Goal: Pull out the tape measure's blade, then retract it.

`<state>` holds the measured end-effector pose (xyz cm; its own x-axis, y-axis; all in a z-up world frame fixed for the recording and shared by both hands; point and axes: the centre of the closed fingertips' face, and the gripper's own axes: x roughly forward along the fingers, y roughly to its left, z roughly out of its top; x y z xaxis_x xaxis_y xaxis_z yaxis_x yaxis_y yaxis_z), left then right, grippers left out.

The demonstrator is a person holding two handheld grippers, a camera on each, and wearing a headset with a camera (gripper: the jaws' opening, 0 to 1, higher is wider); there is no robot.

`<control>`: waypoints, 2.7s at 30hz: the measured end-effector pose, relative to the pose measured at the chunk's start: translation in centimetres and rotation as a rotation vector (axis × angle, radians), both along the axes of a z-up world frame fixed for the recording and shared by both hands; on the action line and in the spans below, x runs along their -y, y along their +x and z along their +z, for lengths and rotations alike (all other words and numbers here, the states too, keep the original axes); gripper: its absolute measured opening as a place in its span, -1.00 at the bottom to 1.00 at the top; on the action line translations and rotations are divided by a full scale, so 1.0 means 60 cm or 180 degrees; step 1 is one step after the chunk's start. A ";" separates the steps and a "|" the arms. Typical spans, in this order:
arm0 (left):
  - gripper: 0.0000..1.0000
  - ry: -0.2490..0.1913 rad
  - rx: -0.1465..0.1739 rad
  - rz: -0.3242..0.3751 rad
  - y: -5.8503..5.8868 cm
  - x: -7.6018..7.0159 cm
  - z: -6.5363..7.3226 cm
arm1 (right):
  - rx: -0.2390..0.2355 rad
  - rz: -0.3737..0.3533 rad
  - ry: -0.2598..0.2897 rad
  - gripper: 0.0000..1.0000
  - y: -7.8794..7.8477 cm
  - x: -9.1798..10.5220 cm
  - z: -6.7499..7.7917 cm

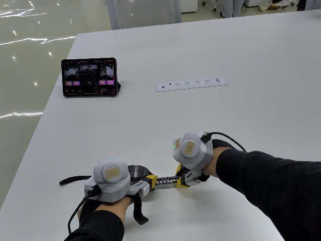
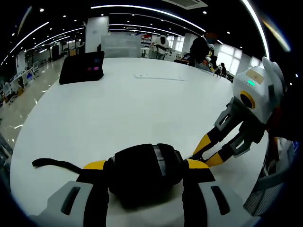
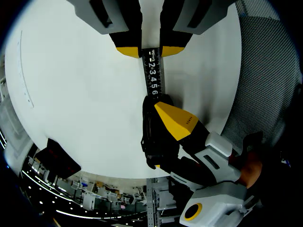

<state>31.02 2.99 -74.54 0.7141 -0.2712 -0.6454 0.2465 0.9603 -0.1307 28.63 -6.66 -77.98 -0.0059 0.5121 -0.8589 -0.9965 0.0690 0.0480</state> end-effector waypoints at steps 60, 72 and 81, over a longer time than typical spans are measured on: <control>0.17 -0.0078 -0.0044 0.0004 -0.001 -0.002 0.000 | -0.0041 -0.0088 0.0233 -0.80 -0.006 -0.087 0.000; 0.17 -0.0069 -0.0028 0.0027 -0.001 -0.001 0.000 | 0.0011 -0.0085 0.0255 -0.78 -0.003 -0.090 -0.001; 0.19 -0.0058 -0.0013 0.0022 -0.001 0.000 0.000 | 0.0020 -0.0124 0.0286 -0.76 -0.004 -0.090 -0.001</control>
<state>30.98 3.01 -74.54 0.7133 -0.2779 -0.6434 0.2394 0.9594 -0.1491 28.39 -1.26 -78.04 0.0209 0.5870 -0.8093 -0.9934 0.1033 0.0493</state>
